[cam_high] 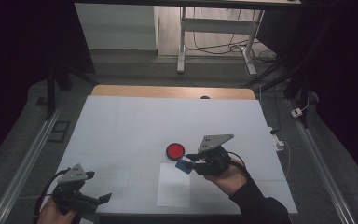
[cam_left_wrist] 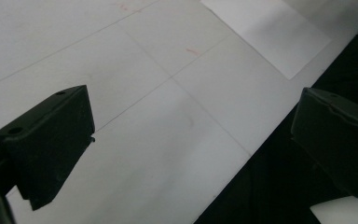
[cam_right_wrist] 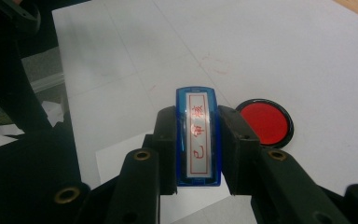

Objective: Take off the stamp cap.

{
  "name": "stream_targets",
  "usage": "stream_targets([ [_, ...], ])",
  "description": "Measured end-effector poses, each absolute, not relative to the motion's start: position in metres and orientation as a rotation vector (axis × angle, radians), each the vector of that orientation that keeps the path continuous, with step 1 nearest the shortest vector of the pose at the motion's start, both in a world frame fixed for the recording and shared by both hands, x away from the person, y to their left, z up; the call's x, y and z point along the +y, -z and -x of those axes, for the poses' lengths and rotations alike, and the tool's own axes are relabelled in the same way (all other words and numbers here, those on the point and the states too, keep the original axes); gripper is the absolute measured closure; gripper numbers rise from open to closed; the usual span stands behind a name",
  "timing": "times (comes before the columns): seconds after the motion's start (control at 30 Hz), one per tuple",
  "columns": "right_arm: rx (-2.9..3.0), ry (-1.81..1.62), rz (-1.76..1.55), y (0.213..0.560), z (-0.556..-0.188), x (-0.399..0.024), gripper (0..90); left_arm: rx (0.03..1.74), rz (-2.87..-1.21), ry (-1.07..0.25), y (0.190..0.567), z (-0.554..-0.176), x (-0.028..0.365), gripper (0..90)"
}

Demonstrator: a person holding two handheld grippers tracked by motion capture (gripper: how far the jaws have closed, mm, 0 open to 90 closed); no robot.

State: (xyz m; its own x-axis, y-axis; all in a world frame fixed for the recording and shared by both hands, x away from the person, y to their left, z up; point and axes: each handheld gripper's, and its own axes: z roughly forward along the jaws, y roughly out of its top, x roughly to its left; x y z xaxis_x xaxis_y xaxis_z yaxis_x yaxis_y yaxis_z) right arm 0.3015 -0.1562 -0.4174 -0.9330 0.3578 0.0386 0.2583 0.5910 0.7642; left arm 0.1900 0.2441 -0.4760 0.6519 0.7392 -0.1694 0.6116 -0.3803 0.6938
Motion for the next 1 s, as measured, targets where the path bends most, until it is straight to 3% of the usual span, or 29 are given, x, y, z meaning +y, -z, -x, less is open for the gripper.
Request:
stream_targets([
  [1.0, 2.711, -1.271, -0.492, 0.413, -0.303, -0.158, 69.9, 0.805, -2.123, -0.176, 0.473, -0.218, 0.208, 0.3],
])
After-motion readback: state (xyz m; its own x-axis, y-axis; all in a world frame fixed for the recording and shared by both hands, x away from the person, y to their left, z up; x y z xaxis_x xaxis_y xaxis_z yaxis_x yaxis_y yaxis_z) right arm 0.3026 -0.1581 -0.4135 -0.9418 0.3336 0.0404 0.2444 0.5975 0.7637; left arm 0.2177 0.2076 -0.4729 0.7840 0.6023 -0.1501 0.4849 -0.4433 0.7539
